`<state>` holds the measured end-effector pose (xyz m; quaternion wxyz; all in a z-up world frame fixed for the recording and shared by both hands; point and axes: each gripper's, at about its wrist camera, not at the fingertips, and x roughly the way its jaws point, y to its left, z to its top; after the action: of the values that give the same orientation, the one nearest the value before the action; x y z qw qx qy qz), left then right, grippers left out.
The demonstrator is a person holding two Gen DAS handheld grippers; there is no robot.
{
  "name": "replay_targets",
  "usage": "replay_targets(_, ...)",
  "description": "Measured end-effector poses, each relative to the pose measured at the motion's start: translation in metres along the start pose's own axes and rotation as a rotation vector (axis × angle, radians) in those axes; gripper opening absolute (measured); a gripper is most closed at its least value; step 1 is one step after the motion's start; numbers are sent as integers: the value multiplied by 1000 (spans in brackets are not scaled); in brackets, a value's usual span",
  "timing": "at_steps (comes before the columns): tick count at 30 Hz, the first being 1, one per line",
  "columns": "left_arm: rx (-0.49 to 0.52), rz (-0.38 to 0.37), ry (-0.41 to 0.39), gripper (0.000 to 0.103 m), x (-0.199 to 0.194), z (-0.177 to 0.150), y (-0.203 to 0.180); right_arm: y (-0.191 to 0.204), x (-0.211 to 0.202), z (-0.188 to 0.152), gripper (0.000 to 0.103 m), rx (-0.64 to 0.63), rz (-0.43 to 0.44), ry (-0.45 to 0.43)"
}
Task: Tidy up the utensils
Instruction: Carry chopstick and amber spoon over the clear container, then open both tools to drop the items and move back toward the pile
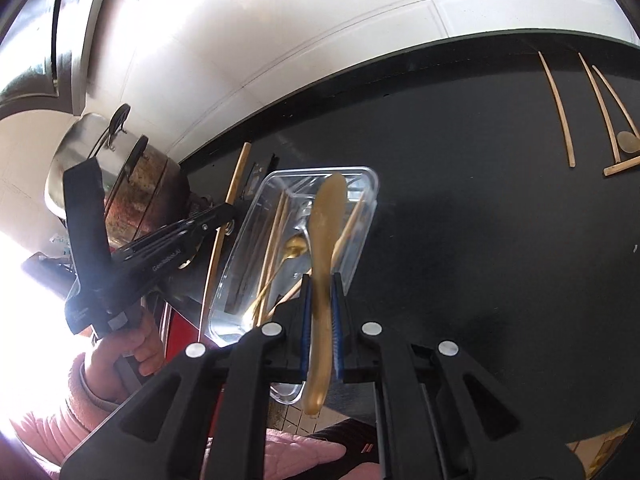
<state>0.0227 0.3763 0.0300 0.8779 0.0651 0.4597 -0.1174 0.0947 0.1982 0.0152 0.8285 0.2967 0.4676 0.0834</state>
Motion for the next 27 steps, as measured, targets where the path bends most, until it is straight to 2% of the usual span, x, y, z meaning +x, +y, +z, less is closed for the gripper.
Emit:
replay_targets(7, 25, 65, -16, 5, -5, -16, 14, 38, 18, -8, 9, -75, -15, 39)
replay_targets(23, -3, 34, 14, 5, -1, -27, 31, 47, 33, -9, 9, -82, 1, 70)
replay_targets(27, -11, 32, 21, 5, 2, -28, 33, 47, 41, -7, 9, -84, 1, 101)
